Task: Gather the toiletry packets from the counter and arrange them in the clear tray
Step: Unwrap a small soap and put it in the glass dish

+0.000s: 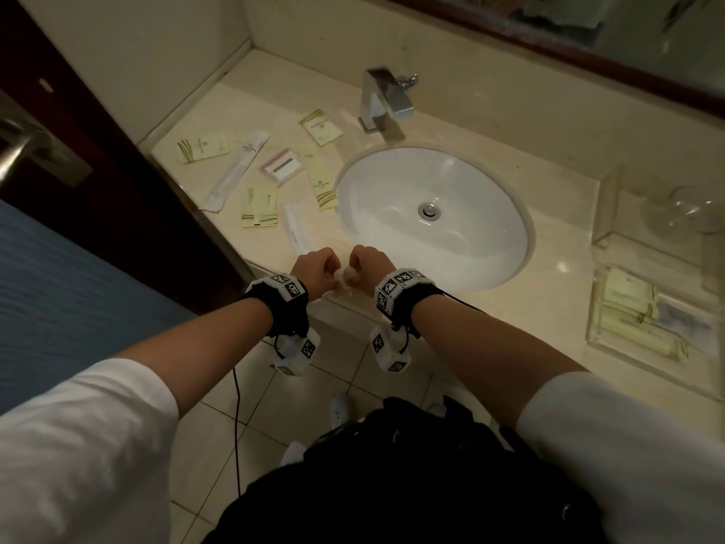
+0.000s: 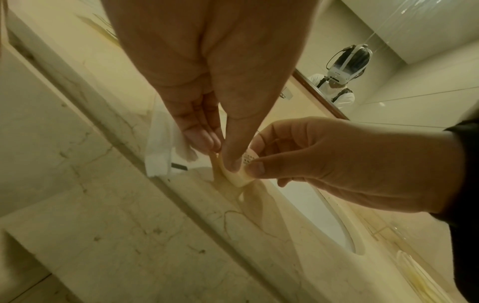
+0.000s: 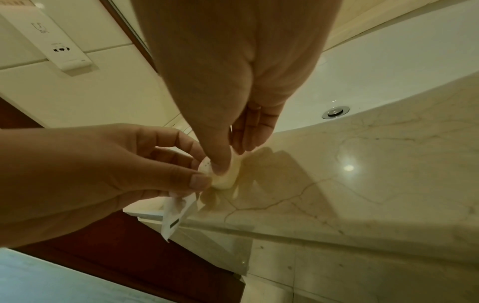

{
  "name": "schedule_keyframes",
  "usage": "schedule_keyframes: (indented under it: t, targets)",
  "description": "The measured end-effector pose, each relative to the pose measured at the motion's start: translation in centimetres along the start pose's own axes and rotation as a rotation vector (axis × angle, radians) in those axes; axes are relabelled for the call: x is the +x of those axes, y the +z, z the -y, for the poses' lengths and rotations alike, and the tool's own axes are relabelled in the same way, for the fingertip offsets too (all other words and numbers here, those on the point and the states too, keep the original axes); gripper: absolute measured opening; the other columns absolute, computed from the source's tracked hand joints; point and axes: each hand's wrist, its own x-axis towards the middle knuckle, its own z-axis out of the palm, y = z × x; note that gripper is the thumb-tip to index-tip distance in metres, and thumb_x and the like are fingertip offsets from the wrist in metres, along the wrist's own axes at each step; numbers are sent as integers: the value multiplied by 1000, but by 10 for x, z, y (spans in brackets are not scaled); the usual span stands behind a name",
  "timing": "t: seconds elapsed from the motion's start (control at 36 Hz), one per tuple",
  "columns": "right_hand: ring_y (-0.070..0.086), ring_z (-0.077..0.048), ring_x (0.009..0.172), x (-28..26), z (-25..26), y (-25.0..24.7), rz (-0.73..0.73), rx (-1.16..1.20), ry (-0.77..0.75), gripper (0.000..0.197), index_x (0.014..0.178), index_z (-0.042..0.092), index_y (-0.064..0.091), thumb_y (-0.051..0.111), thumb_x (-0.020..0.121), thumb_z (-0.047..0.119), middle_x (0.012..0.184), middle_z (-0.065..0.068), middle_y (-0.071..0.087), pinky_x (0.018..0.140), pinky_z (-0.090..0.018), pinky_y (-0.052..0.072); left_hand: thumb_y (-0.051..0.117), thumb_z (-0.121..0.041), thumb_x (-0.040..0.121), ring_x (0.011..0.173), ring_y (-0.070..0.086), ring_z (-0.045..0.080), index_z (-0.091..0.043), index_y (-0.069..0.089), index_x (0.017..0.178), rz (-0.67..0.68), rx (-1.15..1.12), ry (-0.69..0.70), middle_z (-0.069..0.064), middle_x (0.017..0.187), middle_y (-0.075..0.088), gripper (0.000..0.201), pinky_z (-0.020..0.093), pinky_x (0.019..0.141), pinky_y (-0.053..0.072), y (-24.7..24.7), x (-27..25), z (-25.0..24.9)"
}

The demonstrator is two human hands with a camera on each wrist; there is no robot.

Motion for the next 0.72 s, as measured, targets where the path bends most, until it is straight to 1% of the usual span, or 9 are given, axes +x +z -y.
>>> schedule_keyframes:
  t: [0.06, 0.14, 0.25, 0.31, 0.39, 0.5, 0.56, 0.64, 0.72]
  targets:
    - [46, -22, 81, -3, 2, -1, 7, 8, 9, 20, 90, 14, 41, 61, 88, 16, 93, -9, 51, 68, -30, 34, 68, -6, 77, 92, 62, 30, -6, 59, 101, -7, -5, 4, 13, 99, 67, 26, 34, 78, 47, 0, 0, 0]
    - [46, -22, 80, -6, 3, -2, 4, 34, 20, 21, 91, 13, 41, 61, 87, 15, 92, -9, 52, 68, -30, 34, 66, -7, 79, 94, 62, 30, -5, 60, 102, -22, -24, 7, 13, 100, 67, 24, 35, 80, 48, 2, 0, 1]
    - [49, -21, 83, -11, 3, -3, -19, 80, 26, 22, 101, 6, 53, 64, 87, 18, 97, -13, 59, 69, -27, 35, 67, -19, 83, 91, 61, 27, -6, 59, 105, -5, -59, 28, 12, 102, 65, 27, 35, 79, 49, 2, 0, -2]
    - [56, -24, 87, -13, 4, -7, 7, 56, 9, 26, 107, 1, 60, 64, 88, 18, 104, -15, 65, 71, -28, 38, 69, -26, 83, 86, 59, 22, -8, 59, 105, 14, -77, 26, 10, 102, 65, 30, 32, 76, 49, 2, 1, -2]
    - [63, -30, 96, -16, 3, -13, 53, 29, -15, 27, 104, 0, 67, 62, 89, 21, 103, -17, 68, 75, -31, 42, 70, -30, 82, 83, 58, 18, -11, 60, 104, 44, -78, 23, 7, 101, 65, 31, 29, 73, 49, 1, 2, 0]
    - [63, -33, 93, -19, -1, -17, 81, 98, -5, 39, 104, -3, 68, 63, 89, 33, 105, -21, 68, 74, -32, 42, 71, -31, 82, 84, 55, 15, -12, 64, 104, 59, -59, 33, 3, 96, 65, 30, 23, 72, 43, -1, 4, -1]
    - [63, -28, 91, -20, -8, -19, 61, 158, 24, 36, 103, 3, 70, 65, 87, 35, 105, -15, 70, 72, -28, 41, 71, -31, 82, 85, 53, 14, -13, 65, 104, 67, -53, 48, 1, 92, 63, 29, 17, 64, 38, -3, 6, -3]
    - [60, -12, 84, -20, -21, -22, 49, 340, 89, 26, 100, 16, 72, 71, 82, 36, 96, -2, 70, 78, -25, 48, 71, -29, 82, 85, 53, 13, -14, 66, 102, 72, -109, 54, 0, 91, 62, 26, 13, 64, 38, -4, 13, -7]
    - [63, -13, 69, -22, -30, -30, 27, 615, 161, 11, 84, 15, 70, 75, 80, 24, 73, -1, 67, 81, -32, 57, 71, -23, 82, 84, 57, 16, -14, 68, 99, 85, -206, 45, 1, 88, 62, 19, 27, 75, 48, -3, 21, -16]
